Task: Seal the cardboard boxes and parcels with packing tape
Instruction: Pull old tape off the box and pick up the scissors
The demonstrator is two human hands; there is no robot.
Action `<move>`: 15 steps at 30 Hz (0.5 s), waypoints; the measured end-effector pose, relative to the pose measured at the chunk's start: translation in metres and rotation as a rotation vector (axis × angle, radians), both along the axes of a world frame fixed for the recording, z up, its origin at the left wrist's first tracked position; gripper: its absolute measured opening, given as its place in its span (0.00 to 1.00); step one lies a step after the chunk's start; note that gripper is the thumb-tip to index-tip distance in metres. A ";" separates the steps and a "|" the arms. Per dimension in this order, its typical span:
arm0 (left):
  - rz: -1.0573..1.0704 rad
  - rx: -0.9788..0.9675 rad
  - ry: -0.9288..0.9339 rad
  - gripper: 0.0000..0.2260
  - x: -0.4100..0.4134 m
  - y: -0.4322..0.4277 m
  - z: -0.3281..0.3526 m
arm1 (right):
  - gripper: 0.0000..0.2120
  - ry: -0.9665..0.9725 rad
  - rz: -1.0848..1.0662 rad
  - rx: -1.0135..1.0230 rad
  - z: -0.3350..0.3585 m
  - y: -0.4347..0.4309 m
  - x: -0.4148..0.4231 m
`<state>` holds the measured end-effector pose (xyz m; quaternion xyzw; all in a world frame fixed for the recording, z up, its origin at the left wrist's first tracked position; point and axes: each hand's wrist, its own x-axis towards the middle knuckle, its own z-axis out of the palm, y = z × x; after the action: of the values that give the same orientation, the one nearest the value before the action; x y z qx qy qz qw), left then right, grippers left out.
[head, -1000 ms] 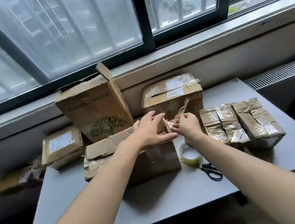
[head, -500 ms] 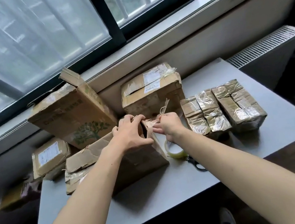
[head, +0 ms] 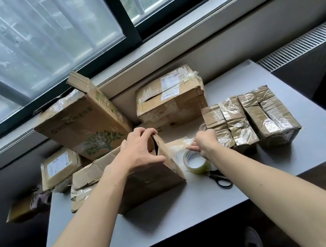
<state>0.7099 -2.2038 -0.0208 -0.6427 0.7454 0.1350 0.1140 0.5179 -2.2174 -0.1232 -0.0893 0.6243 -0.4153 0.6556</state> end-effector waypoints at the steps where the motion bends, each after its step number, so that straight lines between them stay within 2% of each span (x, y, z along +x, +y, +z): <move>1: 0.007 0.003 0.010 0.40 0.003 0.001 0.002 | 0.22 0.003 -0.023 0.000 -0.006 0.000 -0.006; 5: 0.005 0.015 0.036 0.43 0.012 0.001 0.009 | 0.20 0.098 0.090 -0.089 -0.006 0.001 -0.010; 9: 0.031 0.004 0.036 0.41 0.018 0.003 0.012 | 0.11 0.114 0.028 -0.140 0.005 0.002 -0.004; 13: 0.010 0.078 -0.122 0.30 0.018 0.014 0.001 | 0.11 0.093 0.192 -0.296 0.006 0.009 0.002; 15: 0.028 0.075 -0.150 0.29 0.014 0.015 0.000 | 0.09 0.090 0.215 -0.397 0.011 0.009 0.003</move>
<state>0.7240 -2.1885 -0.0205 -0.6567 0.7200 0.1160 0.1917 0.5207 -2.2085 -0.1124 -0.3009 0.5460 -0.4531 0.6371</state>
